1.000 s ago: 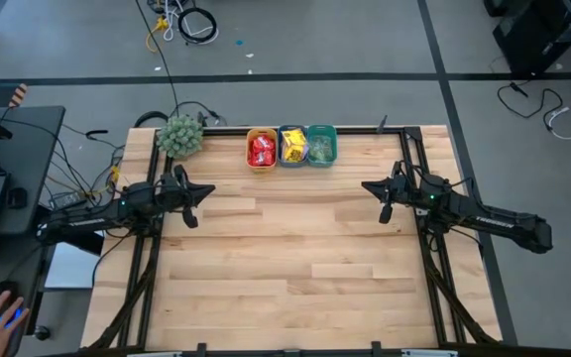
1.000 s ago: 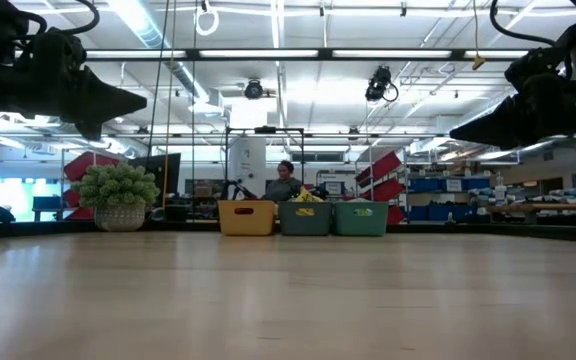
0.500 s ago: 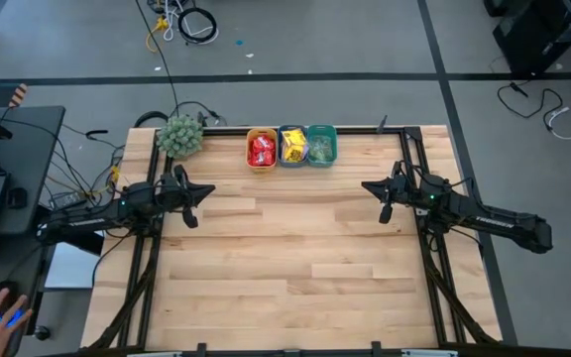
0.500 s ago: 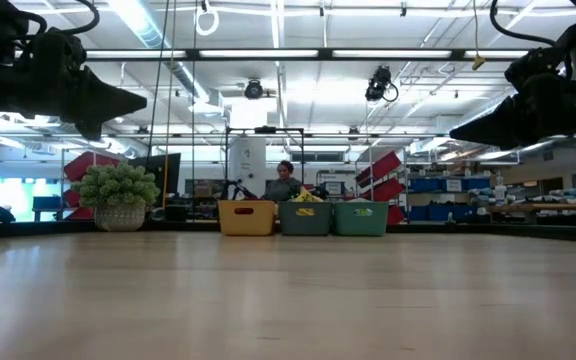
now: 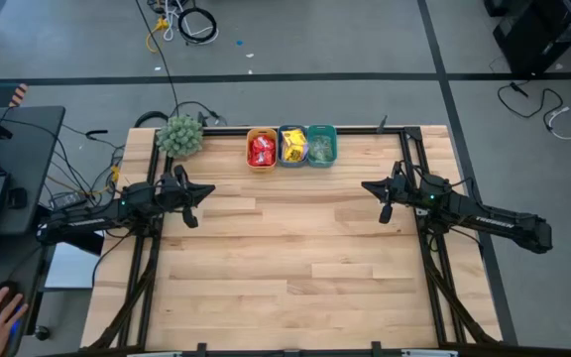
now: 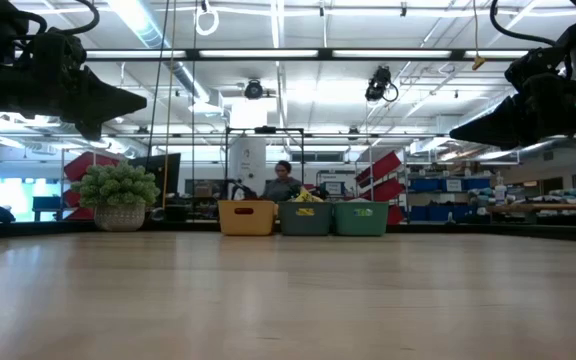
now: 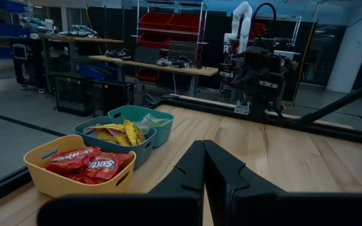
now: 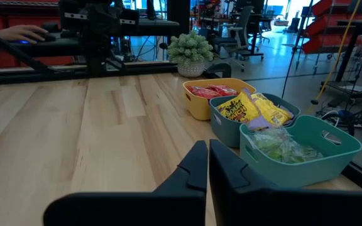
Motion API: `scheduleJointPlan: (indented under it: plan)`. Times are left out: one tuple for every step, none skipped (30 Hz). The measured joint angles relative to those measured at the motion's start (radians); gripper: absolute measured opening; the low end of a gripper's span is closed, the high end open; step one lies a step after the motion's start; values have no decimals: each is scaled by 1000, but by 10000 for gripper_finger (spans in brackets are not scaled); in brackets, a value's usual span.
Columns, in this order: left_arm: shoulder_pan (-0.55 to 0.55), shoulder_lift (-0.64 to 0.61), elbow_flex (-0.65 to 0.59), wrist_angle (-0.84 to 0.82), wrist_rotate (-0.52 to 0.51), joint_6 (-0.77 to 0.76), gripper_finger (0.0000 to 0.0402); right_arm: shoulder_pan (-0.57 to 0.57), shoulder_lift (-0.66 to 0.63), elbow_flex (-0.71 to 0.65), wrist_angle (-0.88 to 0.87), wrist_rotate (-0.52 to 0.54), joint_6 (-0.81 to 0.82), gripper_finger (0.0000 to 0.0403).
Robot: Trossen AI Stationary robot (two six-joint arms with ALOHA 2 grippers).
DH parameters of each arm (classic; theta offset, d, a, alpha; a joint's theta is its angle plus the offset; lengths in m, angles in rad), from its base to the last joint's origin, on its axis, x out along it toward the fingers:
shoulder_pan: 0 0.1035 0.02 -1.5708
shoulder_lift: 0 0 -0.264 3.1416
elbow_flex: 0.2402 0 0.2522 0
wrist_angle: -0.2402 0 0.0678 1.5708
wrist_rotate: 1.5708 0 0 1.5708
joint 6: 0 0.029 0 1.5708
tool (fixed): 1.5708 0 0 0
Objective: Sort candy
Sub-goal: Return to Home Position
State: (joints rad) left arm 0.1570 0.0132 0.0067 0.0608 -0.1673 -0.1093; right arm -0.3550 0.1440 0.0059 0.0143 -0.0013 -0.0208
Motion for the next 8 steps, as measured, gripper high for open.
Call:
scheduleJointPlan:
  plan:
    - [0,0,0,0,0,0,10,0,0,0,0,0,0,5]
    - [0,0,0,0,0,0,10,0,0,0,0,0,0,5]
    - [0,0,0,0,0,0,10,0,0,0,0,0,0,6]
    - [0,0,0,0,0,0,10,0,0,0,0,0,0,6]
    - [0,0,0,0,0,0,10,0,0,0,0,0,0,6]
    - [0,0,0,0,0,0,10,0,0,0,0,0,0,6]
    - [0,0,0,0,0,0,10,0,0,0,0,0,0,6]
    - [0,0,0,0,0,0,10,0,0,0,0,0,0,5]
